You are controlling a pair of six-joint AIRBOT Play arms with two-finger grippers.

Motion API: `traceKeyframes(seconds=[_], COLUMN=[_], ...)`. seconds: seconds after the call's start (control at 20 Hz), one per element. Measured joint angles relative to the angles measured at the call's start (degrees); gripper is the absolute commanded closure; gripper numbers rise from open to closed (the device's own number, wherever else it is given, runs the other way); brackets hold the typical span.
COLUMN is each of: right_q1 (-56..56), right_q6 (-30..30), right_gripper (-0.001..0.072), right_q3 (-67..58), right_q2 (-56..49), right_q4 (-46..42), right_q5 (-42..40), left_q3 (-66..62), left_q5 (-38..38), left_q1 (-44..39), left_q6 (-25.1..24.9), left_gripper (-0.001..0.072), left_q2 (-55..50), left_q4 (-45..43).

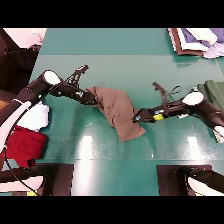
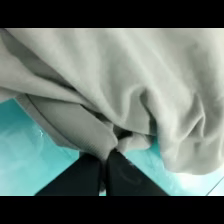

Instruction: Fold the shirts.

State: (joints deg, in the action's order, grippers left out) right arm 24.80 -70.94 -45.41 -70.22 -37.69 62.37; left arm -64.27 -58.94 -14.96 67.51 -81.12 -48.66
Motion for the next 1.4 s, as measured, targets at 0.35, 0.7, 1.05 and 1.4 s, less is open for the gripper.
traceKeyframes(seconds=[0.35, 0.7, 1.05, 1.4], right_q1=[2.0, -8.6, -16.5, -18.3], right_q6=[0.9, -4.9, -5.9, -5.9], right_gripper=[0.0698, 0.0698, 0.0698, 0.0698], right_q3=[-9.5, -25.2, -40.3, -50.7], right_q2=[-8.1, 1.7, 9.8, 11.8], right_q4=[-3.2, -19.7, -24.9, -33.4], right_q5=[-2.0, 4.0, 7.0, 12.6], left_q3=[-0.3, -6.9, -16.2, -27.1], left_q5=[-1.7, 0.7, 7.4, 9.0], left_q1=[0.1, 0.1, 0.1, 0.1], left_q6=[0.9, 4.0, 4.4, 4.2], left_gripper=[0.0678, 0.0678, 0.0678, 0.0678], left_q2=[2.1, 14.7, 24.4, 26.8], left_q4=[-6.3, -28.6, -35.6, -43.9])
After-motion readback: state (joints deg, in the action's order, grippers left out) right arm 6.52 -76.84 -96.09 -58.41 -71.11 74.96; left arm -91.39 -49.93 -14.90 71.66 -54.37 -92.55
